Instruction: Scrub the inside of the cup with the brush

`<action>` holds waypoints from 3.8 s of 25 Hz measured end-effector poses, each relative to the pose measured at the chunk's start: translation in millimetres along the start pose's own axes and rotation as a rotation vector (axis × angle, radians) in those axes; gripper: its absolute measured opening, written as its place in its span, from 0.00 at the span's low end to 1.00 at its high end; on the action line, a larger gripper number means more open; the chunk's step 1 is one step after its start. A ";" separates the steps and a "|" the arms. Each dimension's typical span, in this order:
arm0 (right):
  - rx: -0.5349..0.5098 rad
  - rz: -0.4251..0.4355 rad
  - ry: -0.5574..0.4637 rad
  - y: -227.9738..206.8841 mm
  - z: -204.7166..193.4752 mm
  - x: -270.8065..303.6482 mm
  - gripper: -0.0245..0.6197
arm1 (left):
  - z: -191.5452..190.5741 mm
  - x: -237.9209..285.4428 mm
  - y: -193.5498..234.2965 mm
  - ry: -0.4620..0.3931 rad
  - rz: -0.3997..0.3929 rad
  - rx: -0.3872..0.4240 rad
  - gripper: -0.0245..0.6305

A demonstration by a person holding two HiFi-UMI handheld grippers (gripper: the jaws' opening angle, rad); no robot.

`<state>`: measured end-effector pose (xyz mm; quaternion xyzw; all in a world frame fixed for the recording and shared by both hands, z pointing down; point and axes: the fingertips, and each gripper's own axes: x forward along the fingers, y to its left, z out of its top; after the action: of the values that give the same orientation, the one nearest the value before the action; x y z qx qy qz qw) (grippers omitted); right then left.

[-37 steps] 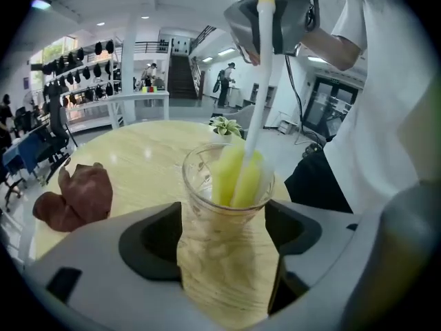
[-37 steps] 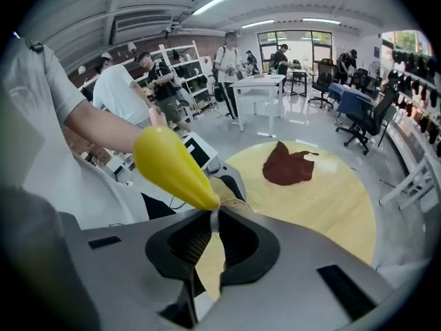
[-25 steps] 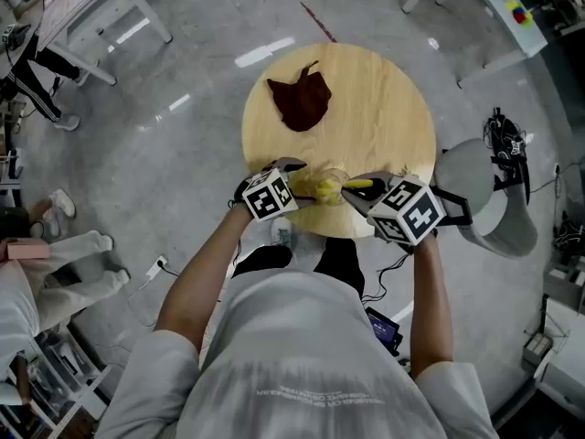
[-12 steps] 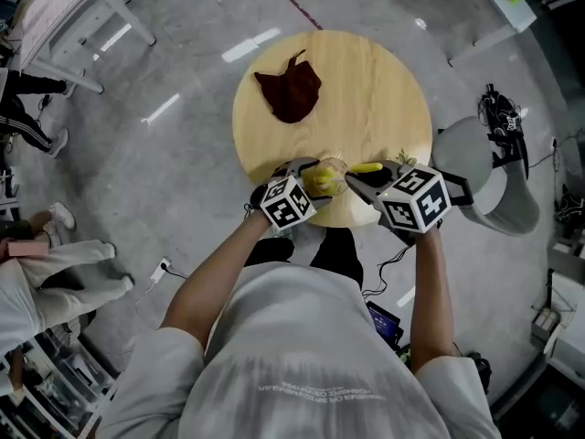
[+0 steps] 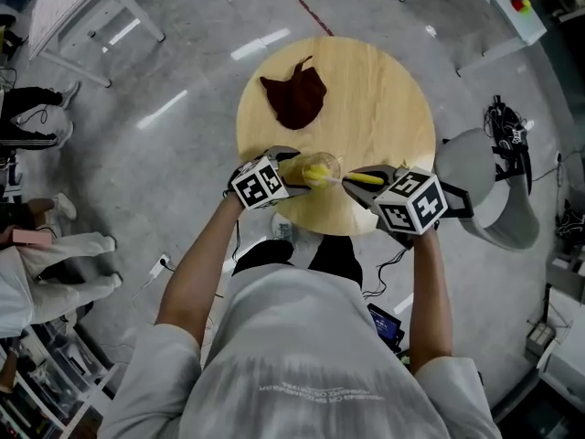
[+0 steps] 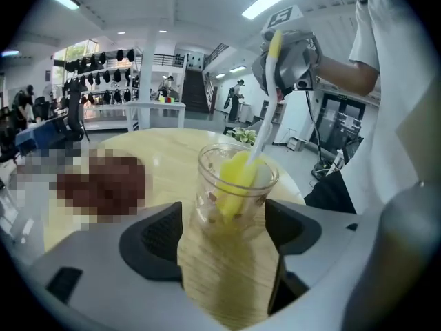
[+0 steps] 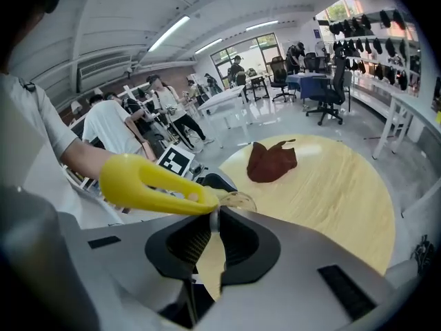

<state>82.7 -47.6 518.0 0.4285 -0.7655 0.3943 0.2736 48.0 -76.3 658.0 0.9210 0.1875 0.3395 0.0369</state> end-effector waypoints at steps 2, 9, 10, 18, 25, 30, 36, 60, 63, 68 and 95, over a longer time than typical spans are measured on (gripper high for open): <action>-0.023 0.020 0.015 0.0 4.0 1.6 0.14 | -5.8 -5.3 4.9 -0.009 0.042 -0.047 0.63; -0.067 0.100 0.027 -15.5 14.2 -0.4 0.14 | 7.7 -10.1 -10.4 -0.092 0.172 -0.157 0.62; -0.064 0.112 0.024 -18.8 14.6 -1.1 0.14 | 13.5 -5.9 -16.0 -0.094 0.186 -0.161 0.62; -0.100 0.235 0.052 -18.6 21.1 7.7 0.14 | 20.7 24.5 -18.8 -0.074 0.487 -0.272 0.66; -0.175 0.360 0.078 -16.5 15.8 3.7 0.15 | 21.4 28.4 -11.4 -0.081 0.565 -0.338 0.66; -0.260 0.433 0.149 -20.0 5.9 -5.0 0.15 | 18.9 25.1 -21.0 -0.044 0.433 -0.242 0.66; -0.211 0.500 0.114 -24.2 10.8 -12.1 0.15 | 21.5 28.7 -25.0 -0.040 0.389 -0.217 0.66; -0.036 0.478 -0.148 -28.0 63.2 -33.5 0.15 | 23.7 30.5 -25.1 -0.065 0.463 -0.270 0.66; -0.043 0.483 -0.126 -27.2 60.6 -27.8 0.15 | 24.2 30.2 -24.7 -0.070 0.472 -0.281 0.66; -0.064 0.487 -0.082 -27.1 54.0 -17.3 0.15 | 23.5 32.9 -22.5 -0.068 0.479 -0.291 0.66; -0.343 0.548 0.119 2.0 31.1 -15.8 0.15 | 22.8 34.1 -23.8 -0.080 0.525 -0.340 0.66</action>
<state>86.1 -66.1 488.5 0.1302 -0.8902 0.3431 0.2699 78.8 -40.3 656.7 0.9311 -0.1179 0.3276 0.1089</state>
